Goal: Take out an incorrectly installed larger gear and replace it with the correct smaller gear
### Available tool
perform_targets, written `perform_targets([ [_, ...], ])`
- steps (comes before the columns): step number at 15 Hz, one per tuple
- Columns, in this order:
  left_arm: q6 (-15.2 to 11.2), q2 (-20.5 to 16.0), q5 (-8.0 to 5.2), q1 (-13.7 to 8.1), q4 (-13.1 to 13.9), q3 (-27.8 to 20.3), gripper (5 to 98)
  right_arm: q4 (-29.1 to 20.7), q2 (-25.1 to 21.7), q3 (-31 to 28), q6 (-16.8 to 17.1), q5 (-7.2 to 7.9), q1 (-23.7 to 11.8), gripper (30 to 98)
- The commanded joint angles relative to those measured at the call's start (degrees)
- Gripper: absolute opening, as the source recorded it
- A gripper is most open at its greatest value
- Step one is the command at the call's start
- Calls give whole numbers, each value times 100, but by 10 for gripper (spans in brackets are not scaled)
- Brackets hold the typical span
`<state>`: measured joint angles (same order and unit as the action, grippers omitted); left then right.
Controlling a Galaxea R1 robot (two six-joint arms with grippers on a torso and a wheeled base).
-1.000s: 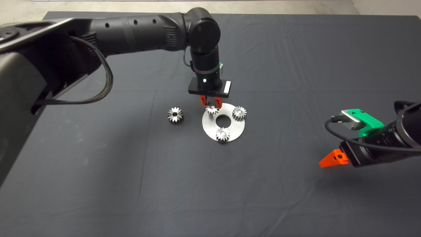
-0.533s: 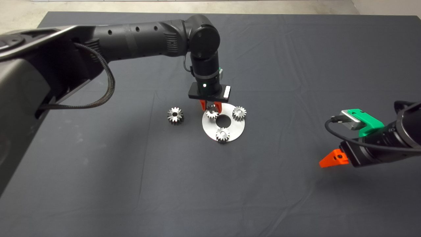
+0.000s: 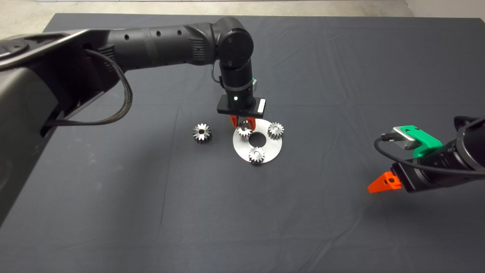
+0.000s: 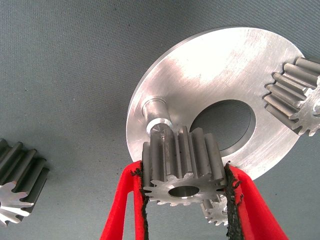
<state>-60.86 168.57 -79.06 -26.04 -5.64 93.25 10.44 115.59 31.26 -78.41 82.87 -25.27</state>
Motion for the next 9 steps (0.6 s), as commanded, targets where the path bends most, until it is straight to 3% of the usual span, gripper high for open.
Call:
perform_targets([
  [1, 30, 12, -13, -94, 2, -20, 260, -156, 4, -7, 19, -7, -101, 978],
  [7, 30, 14, -13, -191, 43, -80, 224, -147, 13, -7, 19, -8, -92, 978],
  [9, 30, 14, -22, -244, 177, -124, 222, -147, 13, 2, 19, -8, -92, 978],
])
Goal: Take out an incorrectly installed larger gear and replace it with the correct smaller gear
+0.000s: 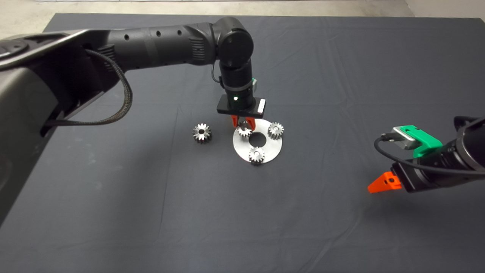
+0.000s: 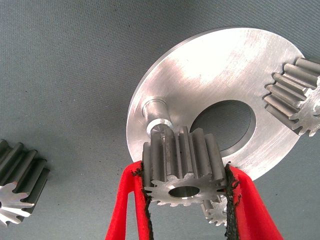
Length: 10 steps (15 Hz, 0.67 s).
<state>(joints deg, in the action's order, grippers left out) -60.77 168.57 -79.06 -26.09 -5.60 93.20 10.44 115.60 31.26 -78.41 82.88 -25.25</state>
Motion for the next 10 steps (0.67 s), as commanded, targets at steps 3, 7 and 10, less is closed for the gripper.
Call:
perform_targets([
  [3, 127, 14, -4, -388, 639, -200, 222, -147, 29, 99, 36, -9, -68, 978],
  [7, 203, 5, -13, -397, 934, -453, 219, -147, 385, 336, 28, 26, 37, 978],
  [10, 570, 5, -22, -380, 1108, -115, 218, -156, 527, 371, 21, 44, 37, 978],
])
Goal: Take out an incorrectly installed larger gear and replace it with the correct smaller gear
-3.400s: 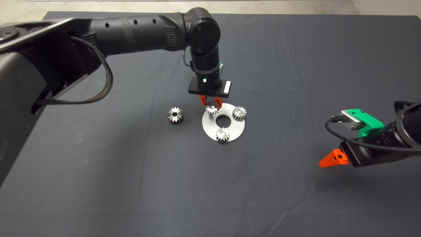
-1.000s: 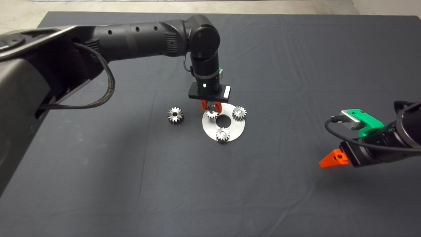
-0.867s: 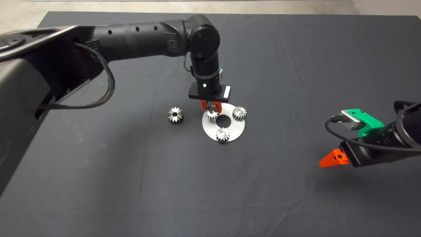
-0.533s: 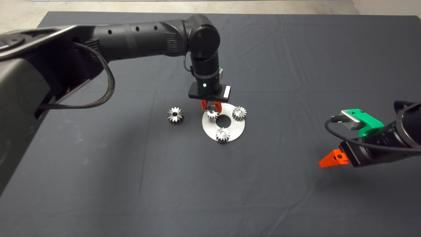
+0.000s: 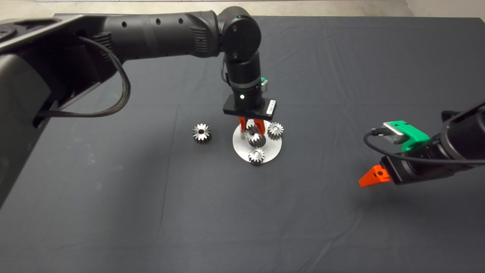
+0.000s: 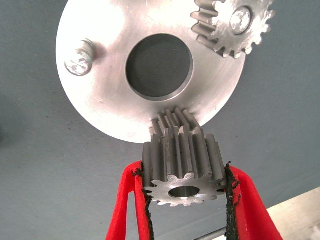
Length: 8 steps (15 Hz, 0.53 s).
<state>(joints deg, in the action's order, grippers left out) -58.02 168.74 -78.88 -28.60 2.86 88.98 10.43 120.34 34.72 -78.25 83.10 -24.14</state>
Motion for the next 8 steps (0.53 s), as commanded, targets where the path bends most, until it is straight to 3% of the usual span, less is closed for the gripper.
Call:
perform_targets([
  [1, 429, -12, -48, -120, 323, 415, 218, -150, 77, 25, 8, 22, -74, 978],
  [2, 545, -3, -74, -120, 363, 521, 217, -155, 108, 25, 3, 14, -74, 978],
  [4, 661, -3, -294, -120, 364, 770, 217, -155, 126, 16, 3, -5, -74, 978],
  [8, 1058, -3, -413, -85, 355, 1236, 217, -155, 117, -11, -23, -31, -56, 978],
])
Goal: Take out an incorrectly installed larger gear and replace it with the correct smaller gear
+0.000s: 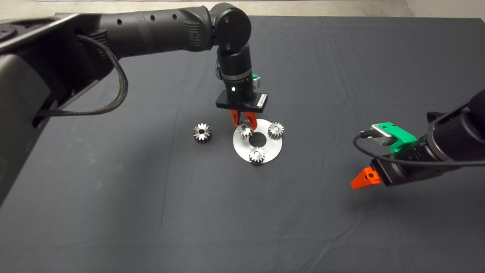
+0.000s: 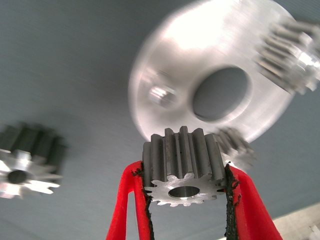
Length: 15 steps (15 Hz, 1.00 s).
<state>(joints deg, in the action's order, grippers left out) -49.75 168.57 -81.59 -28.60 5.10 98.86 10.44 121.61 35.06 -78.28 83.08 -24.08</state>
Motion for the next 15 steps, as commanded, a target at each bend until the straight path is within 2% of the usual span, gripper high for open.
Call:
perform_targets([
  [1, 247, 14, -251, -85, 97, 290, 217, -156, -18, -53, -21, -29, -53, 978],
  [5, 255, 32, -261, -85, 44, 316, 217, -156, -10, -62, -47, -29, -27, 978],
  [9, 227, 58, -200, -85, 53, 360, 217, -156, -20, -53, -47, -29, -25, 978],
  [15, 159, 76, 152, -85, 62, 176, 217, -156, -62, -89, -56, -20, -45, 978],
])
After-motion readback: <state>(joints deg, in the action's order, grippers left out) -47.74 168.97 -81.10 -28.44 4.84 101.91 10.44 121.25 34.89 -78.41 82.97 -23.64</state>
